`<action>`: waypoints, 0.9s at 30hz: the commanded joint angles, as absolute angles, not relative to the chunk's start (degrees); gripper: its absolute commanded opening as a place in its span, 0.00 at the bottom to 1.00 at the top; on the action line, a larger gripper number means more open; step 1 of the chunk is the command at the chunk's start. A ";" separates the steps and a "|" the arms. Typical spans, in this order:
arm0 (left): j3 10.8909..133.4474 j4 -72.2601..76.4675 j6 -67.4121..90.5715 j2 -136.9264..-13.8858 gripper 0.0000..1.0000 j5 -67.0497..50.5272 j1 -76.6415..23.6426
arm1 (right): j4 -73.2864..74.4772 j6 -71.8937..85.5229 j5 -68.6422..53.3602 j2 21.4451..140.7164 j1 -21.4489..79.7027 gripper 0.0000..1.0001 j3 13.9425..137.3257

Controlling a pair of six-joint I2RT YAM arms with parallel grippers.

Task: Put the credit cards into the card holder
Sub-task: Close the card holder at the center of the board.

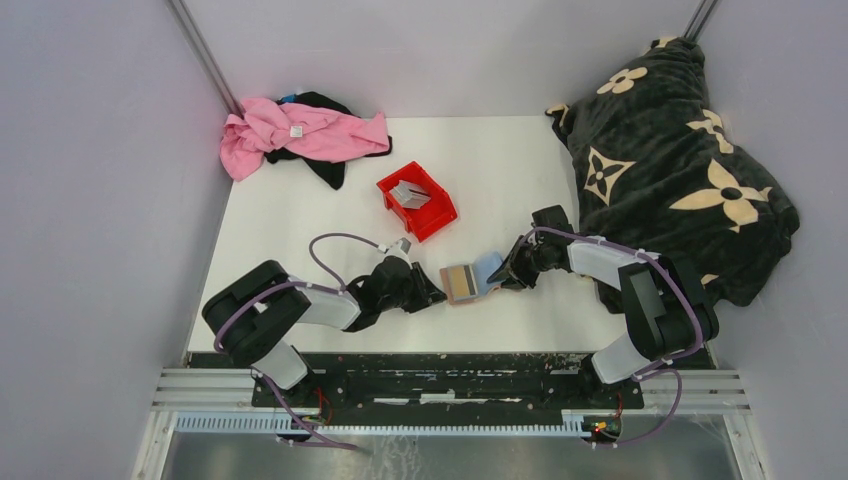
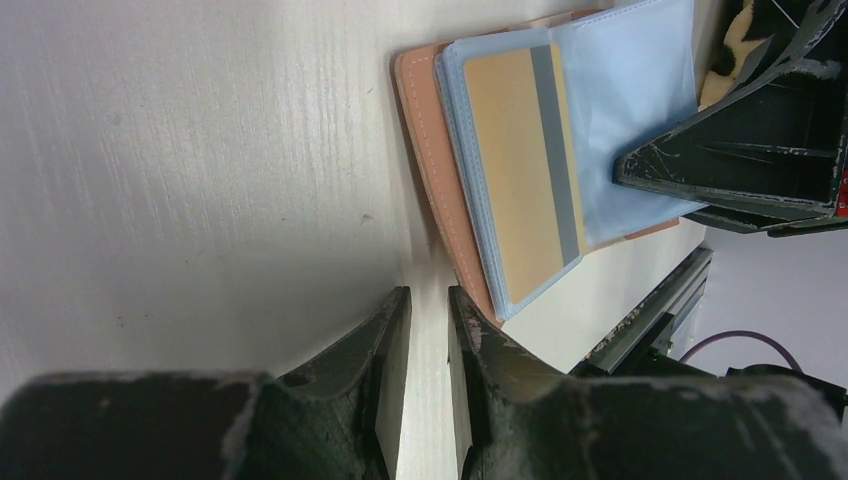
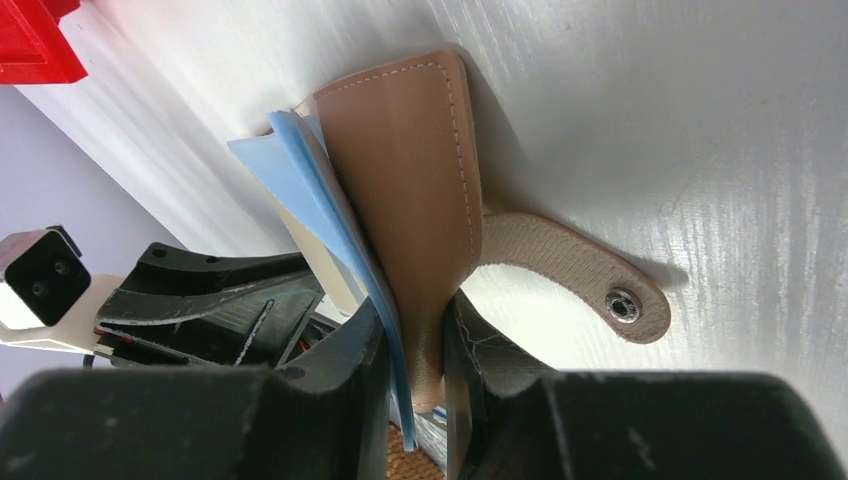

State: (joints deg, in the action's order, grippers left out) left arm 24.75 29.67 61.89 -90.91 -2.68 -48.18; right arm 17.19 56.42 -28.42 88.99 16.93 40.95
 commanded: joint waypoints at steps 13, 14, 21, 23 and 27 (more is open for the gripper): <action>27.31 24.09 58.87 -94.93 0.32 -0.47 -48.12 | 23.61 48.97 -26.27 87.70 17.97 0.01 40.30; 27.61 24.28 58.82 -95.01 0.32 -0.56 -48.16 | 23.68 48.82 -26.11 87.70 18.07 0.01 40.19; 30.59 23.82 57.28 -94.68 0.32 -0.96 -48.17 | 24.87 47.91 -23.24 87.78 20.74 0.01 40.69; 31.87 23.14 56.62 -94.55 0.32 -1.20 -48.23 | 25.61 47.60 -21.84 87.75 22.34 0.01 41.39; 34.32 22.56 55.58 -95.28 0.32 -2.66 -48.25 | 26.87 47.22 -19.43 88.45 25.17 0.06 43.03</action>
